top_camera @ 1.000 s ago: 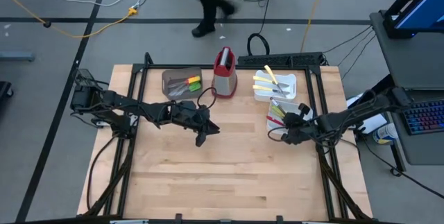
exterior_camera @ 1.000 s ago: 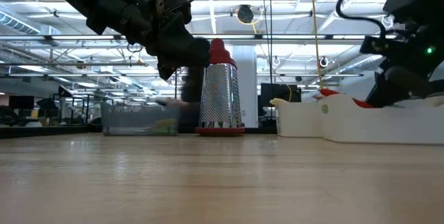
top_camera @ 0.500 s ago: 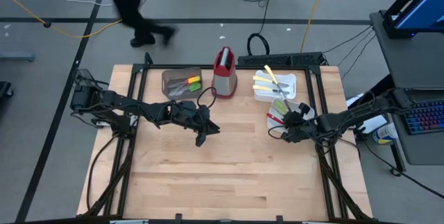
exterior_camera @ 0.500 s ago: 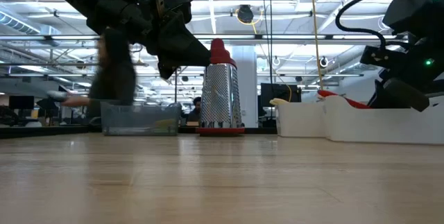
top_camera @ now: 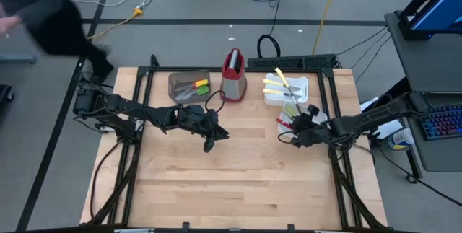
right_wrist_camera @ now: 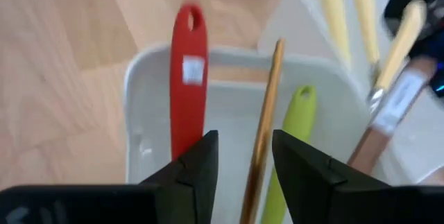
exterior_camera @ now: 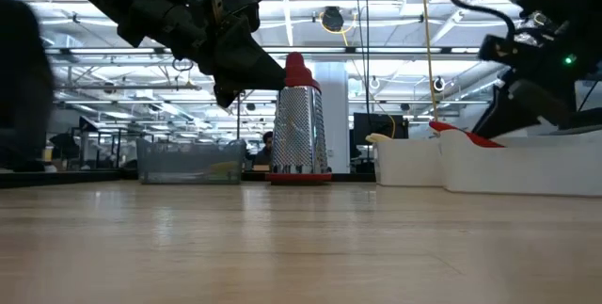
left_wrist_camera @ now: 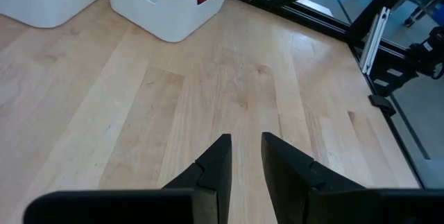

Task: Pick & Place Kitchen Items
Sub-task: Return to Home Position

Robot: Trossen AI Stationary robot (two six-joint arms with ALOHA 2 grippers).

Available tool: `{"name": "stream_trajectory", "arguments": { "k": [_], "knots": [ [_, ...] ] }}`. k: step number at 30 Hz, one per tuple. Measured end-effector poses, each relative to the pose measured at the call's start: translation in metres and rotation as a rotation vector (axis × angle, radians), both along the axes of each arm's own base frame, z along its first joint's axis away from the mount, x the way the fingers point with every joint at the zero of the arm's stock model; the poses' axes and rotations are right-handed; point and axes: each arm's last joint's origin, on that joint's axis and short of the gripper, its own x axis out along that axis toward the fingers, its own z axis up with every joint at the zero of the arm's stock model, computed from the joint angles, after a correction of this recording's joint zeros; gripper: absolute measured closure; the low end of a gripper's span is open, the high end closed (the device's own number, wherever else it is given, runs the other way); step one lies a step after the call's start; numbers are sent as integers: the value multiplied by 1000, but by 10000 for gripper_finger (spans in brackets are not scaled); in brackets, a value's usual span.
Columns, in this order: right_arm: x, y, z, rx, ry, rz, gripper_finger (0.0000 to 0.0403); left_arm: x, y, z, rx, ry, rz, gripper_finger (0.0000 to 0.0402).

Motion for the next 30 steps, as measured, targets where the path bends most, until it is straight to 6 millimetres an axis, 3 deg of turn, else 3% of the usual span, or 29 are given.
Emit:
{"name": "stream_trajectory", "arguments": {
  "k": [6, 13, 21, 30],
  "knots": [
    [13, 2, 18, -72, -89, 47, 273, 0, 0, 0, 0, 0, 0, 320],
    [34, 8, 46, -143, -353, 153, 274, -6, 0, 13, 11, -33, -4, 321],
    [44, 13, 75, -157, -622, 269, 274, -30, -1, 48, 94, -114, -23, 321],
    [47, 17, 95, -97, -854, 392, 287, -65, 3, 81, 231, -163, 110, 321]
  ]
}}
